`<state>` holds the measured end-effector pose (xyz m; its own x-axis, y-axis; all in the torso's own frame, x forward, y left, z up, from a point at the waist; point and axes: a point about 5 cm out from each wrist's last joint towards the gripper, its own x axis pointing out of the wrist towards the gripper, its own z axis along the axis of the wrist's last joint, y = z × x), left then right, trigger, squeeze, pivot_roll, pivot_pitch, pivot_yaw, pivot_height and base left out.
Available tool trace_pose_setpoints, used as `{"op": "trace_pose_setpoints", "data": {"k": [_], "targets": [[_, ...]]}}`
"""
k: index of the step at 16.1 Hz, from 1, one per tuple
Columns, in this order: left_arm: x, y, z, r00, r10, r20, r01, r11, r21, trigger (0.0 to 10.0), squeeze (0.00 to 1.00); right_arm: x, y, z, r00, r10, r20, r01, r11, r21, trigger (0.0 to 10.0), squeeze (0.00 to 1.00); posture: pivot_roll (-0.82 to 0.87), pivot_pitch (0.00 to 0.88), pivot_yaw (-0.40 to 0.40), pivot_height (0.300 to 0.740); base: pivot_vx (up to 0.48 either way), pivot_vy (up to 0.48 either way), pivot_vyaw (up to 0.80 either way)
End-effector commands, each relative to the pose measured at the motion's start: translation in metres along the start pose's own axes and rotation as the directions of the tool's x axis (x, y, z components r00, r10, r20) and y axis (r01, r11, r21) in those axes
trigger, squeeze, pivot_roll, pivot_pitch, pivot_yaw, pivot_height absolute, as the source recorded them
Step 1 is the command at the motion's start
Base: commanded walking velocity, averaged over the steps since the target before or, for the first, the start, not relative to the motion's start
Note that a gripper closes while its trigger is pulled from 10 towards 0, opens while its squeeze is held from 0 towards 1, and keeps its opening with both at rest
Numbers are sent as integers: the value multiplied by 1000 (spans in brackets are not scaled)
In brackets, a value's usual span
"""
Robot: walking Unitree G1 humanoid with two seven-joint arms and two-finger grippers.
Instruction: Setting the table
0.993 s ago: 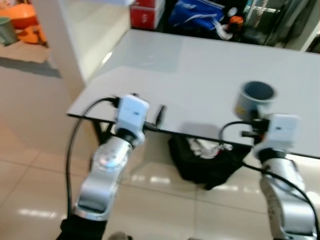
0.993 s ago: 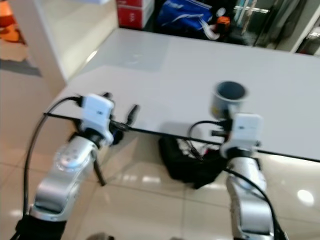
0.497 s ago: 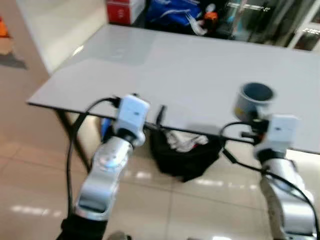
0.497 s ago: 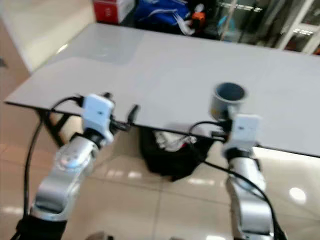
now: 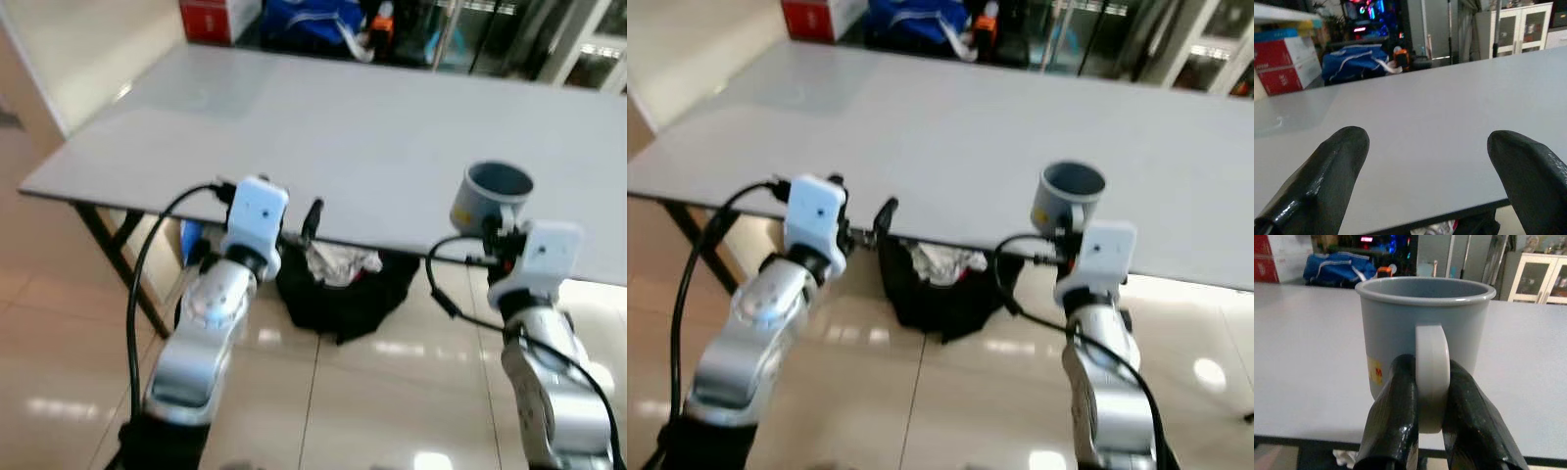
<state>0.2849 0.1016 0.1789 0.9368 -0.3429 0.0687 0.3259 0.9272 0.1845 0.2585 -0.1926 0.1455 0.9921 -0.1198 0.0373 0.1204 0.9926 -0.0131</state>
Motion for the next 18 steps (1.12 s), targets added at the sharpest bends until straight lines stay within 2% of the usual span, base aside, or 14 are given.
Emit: {"op": "trace_pose_setpoints", "data": {"k": [1,6,14,16,17,18], "targets": [[1,0,4,1000,-6,12,6,1000,3,10000,0,0,-4,6,1000,-15,20,15,1000,-1,10000,0,11,49,-38,740,480,0,-575],[1,-1,4,1000,-18,10,18,1000,14,10000,0,0,-5,6,1000,-25,16,25,1000,3,10000,0,12,50,-35,740,476,0,-699],[0,2,6,1000,2,13,-2,1000,20,10000,0,8,-3,11,998,39,40,-37,998,-49,10000,0,21,61,-49,740,456,0,0],[-1,2,6,1000,7,20,-7,1000,17,10000,0,10,-4,12,998,52,41,-51,998,-32,10000,0,23,63,-49,740,193,0,0],[-1,2,7,1000,-3,23,2,1000,20,10000,0,11,-2,14,994,93,51,-95,995,29,10000,0,24,70,-48,740,0,0,0],[-2,1,7,1000,-10,22,9,1000,28,10000,0,11,-1,15,992,109,60,-112,993,48,10000,0,25,71,-48,740,0,0,0]]}}
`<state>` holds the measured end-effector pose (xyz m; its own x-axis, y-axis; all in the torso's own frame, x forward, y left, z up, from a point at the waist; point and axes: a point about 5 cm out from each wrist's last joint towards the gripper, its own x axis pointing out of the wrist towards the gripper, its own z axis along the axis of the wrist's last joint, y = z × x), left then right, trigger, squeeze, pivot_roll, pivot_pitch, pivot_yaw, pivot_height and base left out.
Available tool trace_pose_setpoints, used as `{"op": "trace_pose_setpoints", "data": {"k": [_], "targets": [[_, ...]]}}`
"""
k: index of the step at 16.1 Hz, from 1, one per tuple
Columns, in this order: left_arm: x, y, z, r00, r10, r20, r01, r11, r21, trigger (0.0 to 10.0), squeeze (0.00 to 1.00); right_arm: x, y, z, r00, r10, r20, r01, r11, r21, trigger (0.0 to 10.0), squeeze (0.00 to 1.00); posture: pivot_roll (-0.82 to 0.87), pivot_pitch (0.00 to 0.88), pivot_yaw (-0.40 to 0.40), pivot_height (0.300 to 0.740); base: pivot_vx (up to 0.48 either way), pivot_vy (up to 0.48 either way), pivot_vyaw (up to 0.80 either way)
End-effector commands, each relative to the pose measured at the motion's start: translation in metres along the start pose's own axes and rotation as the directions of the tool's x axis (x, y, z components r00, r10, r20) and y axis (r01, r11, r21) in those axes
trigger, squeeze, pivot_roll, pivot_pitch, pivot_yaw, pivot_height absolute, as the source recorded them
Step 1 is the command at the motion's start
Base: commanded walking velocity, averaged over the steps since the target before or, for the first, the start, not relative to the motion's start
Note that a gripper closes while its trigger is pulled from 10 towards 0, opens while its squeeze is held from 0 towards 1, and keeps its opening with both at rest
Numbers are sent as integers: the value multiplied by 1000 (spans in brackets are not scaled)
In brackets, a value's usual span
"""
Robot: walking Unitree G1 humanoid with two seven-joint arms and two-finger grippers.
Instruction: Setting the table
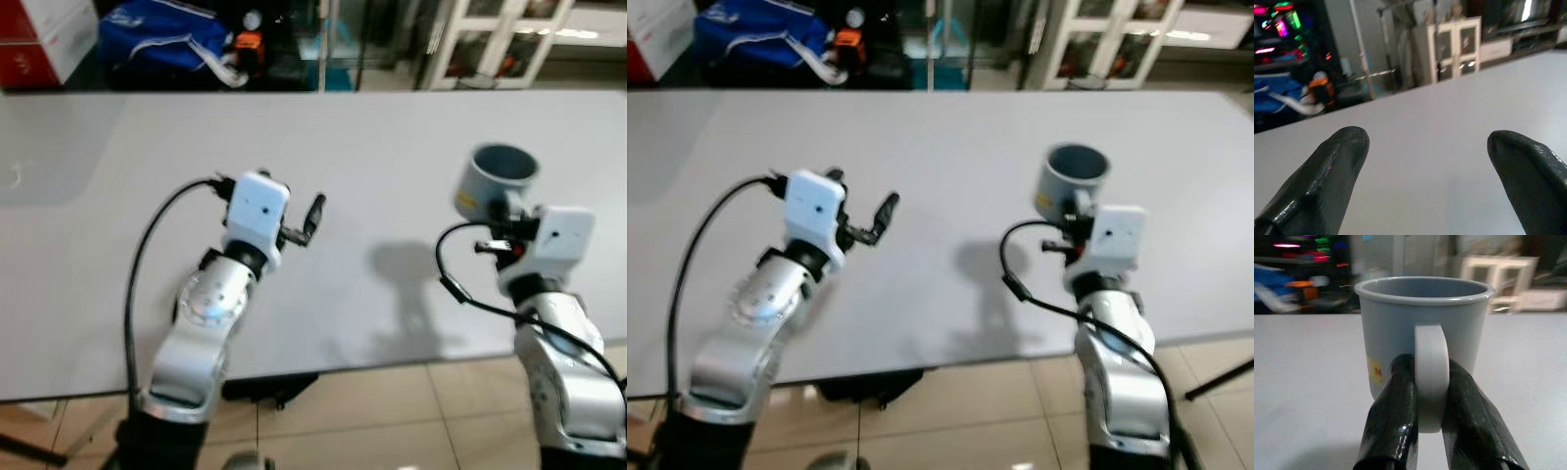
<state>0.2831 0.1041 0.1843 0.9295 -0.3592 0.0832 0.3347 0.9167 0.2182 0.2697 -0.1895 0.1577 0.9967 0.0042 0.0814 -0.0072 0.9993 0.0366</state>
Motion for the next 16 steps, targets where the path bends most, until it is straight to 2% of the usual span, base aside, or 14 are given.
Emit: {"op": "trace_pose_setpoints", "data": {"k": [1,3,6,8,10,11,16], "targets": [[-3,-6,2,998,-58,11,58,998,-7,10000,0,2,-4,2,1000,26,7,-26,999,24,10000,0,22,74,-46,740,0,0,0],[-9,-13,-1,989,-150,-3,150,989,14,10000,0,7,-6,-4,999,52,2,-52,999,14,10000,0,21,75,-44,740,0,0,0],[-15,-14,-4,978,-208,-26,209,978,15,10000,0,14,-3,-8,992,128,16,-128,992,-5,10000,0,15,80,-35,740,0,0,0],[-18,-13,-10,965,-258,-54,259,966,20,10000,0,28,-3,-19,994,110,-9,-110,993,-41,10000,0,6,83,-29,740,0,0,0],[-23,-14,-15,945,-315,-85,319,947,37,10000,0,39,-3,-31,993,109,-35,-108,994,30,10000,0,7,82,-26,740,0,0,0],[-27,-17,-16,931,-355,-91,358,934,15,10000,0,50,7,-45,983,171,-69,-162,980,118,10000,0,11,82,-25,740,0,0,0],[-30,-22,-18,920,-378,-105,382,924,22,10000,0,66,21,-59,957,268,-112,-252,958,139,10000,0,25,70,-37,740,0,0,0]]}}
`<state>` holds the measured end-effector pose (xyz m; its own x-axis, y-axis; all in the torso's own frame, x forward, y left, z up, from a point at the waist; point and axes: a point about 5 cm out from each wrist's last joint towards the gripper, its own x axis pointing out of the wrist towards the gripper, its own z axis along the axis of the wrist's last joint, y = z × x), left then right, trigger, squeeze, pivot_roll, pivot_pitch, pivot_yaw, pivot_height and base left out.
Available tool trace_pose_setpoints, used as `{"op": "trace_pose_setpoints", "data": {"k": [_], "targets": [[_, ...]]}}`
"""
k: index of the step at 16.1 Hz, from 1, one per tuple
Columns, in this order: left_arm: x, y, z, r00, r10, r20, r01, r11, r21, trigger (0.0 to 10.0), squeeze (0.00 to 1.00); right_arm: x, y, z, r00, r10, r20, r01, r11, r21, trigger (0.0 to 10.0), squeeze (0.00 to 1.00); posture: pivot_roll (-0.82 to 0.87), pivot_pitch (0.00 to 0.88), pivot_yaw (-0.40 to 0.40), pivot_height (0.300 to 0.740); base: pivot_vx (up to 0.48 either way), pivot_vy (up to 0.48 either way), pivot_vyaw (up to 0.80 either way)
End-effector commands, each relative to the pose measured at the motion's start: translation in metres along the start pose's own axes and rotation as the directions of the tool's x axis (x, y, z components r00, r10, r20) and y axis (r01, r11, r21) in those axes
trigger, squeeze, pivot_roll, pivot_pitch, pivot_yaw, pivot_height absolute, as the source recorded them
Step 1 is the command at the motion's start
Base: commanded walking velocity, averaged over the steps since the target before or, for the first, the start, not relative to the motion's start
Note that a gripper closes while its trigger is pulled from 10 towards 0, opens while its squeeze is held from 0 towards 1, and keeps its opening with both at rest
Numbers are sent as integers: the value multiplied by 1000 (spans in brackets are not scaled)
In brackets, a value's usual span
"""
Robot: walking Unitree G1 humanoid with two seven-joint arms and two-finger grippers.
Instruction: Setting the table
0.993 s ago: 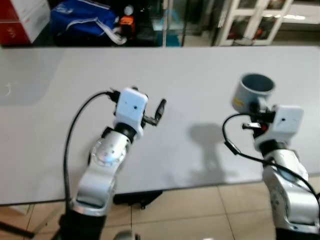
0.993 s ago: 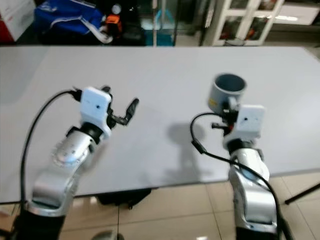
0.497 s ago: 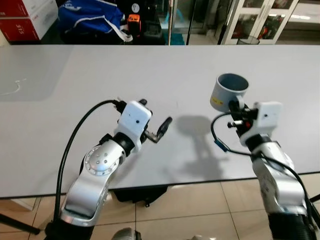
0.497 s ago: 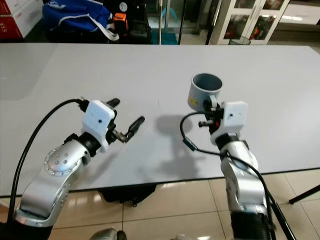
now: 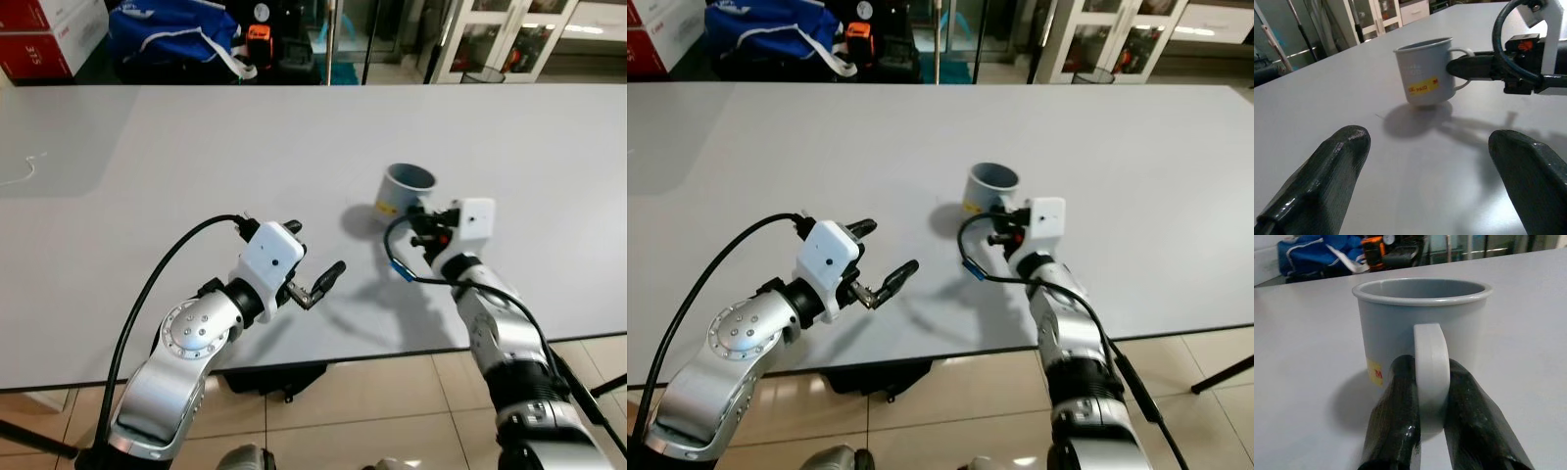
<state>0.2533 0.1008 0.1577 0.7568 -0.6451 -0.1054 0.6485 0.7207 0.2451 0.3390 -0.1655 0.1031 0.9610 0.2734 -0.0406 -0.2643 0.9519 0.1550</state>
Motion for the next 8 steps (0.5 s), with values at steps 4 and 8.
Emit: {"op": "trace_pose_setpoints", "data": {"k": [4,8], "targets": [[2,-2,2,1000,-21,1,21,1000,1,10000,0,2,-4,-4,1000,-5,10,5,1000,-15,10000,0,22,58,-31,740,0,0,0],[5,0,3,1000,-10,4,10,1000,8,10000,0,1,-7,-12,1000,-4,-9,4,1000,-26,10000,1000,23,52,-27,740,0,0,0]]}}
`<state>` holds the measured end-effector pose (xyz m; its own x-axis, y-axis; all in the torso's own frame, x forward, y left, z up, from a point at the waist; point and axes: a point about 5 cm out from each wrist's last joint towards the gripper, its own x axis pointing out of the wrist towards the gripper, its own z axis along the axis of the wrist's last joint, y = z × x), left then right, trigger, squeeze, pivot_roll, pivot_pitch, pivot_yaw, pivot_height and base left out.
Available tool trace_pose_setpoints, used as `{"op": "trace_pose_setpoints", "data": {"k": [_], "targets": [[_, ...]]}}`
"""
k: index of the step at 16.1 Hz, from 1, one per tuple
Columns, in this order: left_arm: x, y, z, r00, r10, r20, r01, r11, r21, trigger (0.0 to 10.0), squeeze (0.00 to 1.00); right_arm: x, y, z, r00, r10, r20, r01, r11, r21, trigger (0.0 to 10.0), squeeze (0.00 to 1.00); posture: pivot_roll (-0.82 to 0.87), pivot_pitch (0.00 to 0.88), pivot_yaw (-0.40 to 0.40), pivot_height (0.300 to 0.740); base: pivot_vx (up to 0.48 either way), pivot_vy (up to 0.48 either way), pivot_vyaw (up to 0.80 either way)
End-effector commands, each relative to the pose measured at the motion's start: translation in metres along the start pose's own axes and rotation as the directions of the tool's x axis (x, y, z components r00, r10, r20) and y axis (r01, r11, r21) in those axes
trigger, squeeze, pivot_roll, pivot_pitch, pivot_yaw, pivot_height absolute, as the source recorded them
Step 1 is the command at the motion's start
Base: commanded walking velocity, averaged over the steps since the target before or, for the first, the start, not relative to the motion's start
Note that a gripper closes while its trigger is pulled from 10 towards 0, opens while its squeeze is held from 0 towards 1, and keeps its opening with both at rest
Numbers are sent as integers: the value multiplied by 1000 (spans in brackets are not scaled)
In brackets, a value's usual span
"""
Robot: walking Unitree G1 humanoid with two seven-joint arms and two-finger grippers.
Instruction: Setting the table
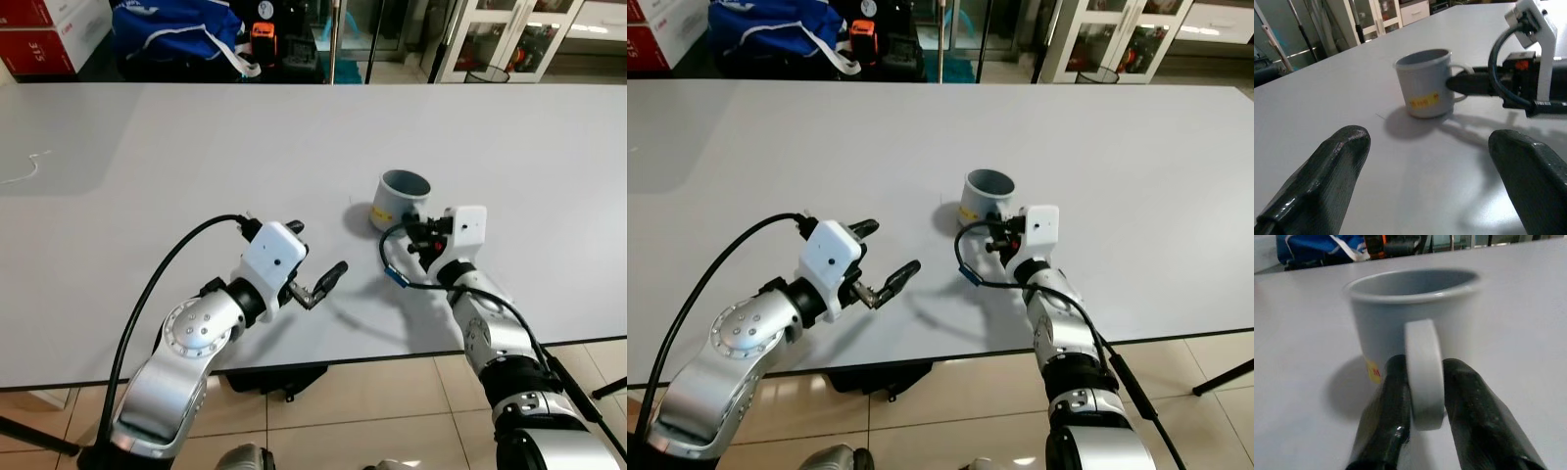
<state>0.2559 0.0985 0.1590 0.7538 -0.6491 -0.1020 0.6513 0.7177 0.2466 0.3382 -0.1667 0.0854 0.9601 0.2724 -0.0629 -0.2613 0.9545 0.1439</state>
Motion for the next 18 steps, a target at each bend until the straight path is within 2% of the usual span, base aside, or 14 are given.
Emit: {"op": "trace_pose_setpoints", "data": {"k": [1,5,10,12,13,15,16,18], "targets": [[2,0,1,1000,-5,-2,5,1000,5,10000,0,2,-3,5,1000,-1,13,1,1000,-16,10000,1000,23,50,-27,740,0,0,0],[1,-3,1,1000,-24,0,24,1000,6,10000,0,-2,-9,-5,1000,-10,-16,10,1000,-6,10000,1000,22,49,-28,740,0,0,0],[2,-5,2,999,-32,2,32,999,4,10000,0,-11,-11,-6,998,-18,56,16,999,30,10000,1000,19,50,-27,740,0,0,0],[2,-7,1,1000,-29,1,29,1000,5,10000,0,-22,-6,-7,997,3,79,-5,1000,23,10000,1000,19,51,-27,740,0,0,0],[1,-6,1,1000,-10,3,10,1000,12,10000,0,-31,-7,-8,996,-26,80,25,1000,11,10000,0,19,51,-27,740,0,0,0],[1,1,5,995,93,32,-93,996,-12,10000,0,-54,-4,-2,991,-31,131,28,999,32,10000,0,16,57,-31,740,0,0,0],[-2,4,8,990,134,53,-133,991,-27,10000,0,-73,4,4,989,-14,148,8,999,40,10000,0,16,57,-31,740,0,0,0],[-5,7,10,983,174,61,-172,984,-41,10000,0,-90,12,16,982,0,187,-15,997,79,10000,0,14,62,-36,740,0,0,0]]}}
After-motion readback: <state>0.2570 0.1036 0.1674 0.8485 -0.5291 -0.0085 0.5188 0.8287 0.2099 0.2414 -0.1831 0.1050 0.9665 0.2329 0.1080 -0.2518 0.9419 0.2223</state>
